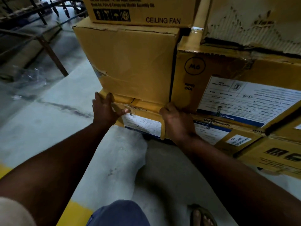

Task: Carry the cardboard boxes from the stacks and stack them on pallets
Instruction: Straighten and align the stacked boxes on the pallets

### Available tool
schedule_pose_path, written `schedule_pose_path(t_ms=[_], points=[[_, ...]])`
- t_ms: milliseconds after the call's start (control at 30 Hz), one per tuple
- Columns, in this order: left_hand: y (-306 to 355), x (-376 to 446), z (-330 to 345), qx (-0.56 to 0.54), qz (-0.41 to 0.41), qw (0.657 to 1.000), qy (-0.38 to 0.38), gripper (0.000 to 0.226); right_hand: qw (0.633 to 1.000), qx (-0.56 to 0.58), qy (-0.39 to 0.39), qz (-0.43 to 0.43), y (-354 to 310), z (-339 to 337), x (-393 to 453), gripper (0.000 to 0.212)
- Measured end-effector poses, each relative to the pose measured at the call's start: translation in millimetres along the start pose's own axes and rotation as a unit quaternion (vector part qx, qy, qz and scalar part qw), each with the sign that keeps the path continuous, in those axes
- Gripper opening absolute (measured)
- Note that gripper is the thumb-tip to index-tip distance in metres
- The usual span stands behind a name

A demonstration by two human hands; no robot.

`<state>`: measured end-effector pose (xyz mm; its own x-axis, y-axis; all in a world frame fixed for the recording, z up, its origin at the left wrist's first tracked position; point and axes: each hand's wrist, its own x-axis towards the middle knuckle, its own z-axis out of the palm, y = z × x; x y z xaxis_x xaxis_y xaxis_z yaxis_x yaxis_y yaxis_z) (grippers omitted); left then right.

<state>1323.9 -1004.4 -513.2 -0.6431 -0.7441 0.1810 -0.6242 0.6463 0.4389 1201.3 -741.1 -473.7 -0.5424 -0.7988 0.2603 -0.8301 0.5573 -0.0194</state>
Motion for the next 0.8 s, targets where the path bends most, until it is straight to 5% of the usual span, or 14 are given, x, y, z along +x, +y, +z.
schedule_pose_path(t_ms=[100,233,400,600,800], points=[[10,-15,4,0.137,0.126,0.983,-0.002,0.081,1.0,-0.003,0.012,-0.013,0,0,-1,0.046],[42,-32,14,0.092,0.29,0.952,0.019,0.049,0.998,0.002,0.031,-0.046,9,2,-1,0.034],[96,-50,36,0.003,0.408,0.913,0.014,0.04,0.994,0.046,0.084,-0.061,31,20,-7,0.023],[111,-56,52,-0.063,0.376,0.924,0.009,0.035,0.988,0.063,0.144,-0.001,67,28,-42,0.041],[114,-43,45,-0.098,0.328,0.939,-0.044,0.029,0.985,0.079,0.156,-0.004,62,26,-33,0.016]])
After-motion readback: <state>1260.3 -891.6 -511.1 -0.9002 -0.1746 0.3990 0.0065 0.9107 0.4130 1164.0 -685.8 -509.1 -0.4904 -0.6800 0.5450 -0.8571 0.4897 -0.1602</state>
